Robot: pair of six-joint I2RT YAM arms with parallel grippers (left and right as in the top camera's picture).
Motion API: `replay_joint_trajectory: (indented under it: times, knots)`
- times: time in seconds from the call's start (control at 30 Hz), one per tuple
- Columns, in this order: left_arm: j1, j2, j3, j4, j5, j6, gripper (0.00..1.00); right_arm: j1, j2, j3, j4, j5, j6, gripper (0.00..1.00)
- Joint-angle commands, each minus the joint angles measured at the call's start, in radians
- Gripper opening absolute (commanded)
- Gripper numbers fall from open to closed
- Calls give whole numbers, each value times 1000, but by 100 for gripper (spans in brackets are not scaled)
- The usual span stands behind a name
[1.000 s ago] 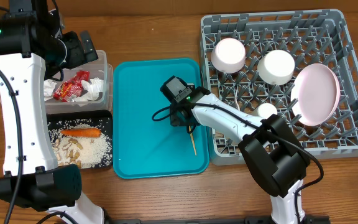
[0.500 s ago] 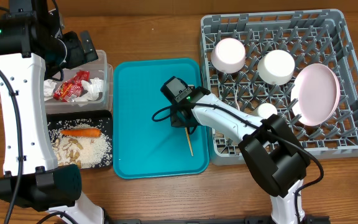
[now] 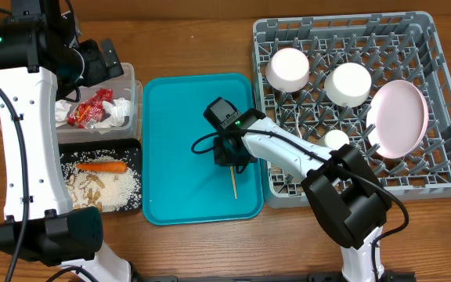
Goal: Sort waste into correct bins and load items into the dishwasher
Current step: 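Lower the right gripper and grasp the wooden chopstick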
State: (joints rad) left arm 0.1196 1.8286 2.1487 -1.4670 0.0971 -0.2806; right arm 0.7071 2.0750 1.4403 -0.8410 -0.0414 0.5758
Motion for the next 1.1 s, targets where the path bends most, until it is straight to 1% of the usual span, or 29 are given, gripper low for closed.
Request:
replay_joint_trajectory:
  times: [0.0,0.1,0.27,0.37,0.47,0.5,0.57,0.93,1.07]
  knots:
    - [-2,-2,13,2,4,4,100,4,31,-21,-7,-35,-4,20]
    - [-2,-2,13,2,4,4,100,4,31,-21,-5,-35,-4,17]
    - [-2,-2,13,2,4,4,100,4,31,-21,-3,-35,-4,16]
    - [-2,-2,13,2,4,4,100,4,31,-21,1,-35,-4,21]
    - [-2,-2,13,2,4,4,100,4,31,-21,16,-16,-5,23]
    - [-2,-2,13,2,4,4,100,4,31,-21,26,-12,-11,26]
    - [-2,-2,13,2,4,4,100,4,31,-21,34,-13,-32,27]
    - [-2,-2,13,2,4,4,100,4,31,-21,77,-11,-80,27]
    - [-2,-2,13,2,4,4,100,4,31,-21,81,-1,-80,25]
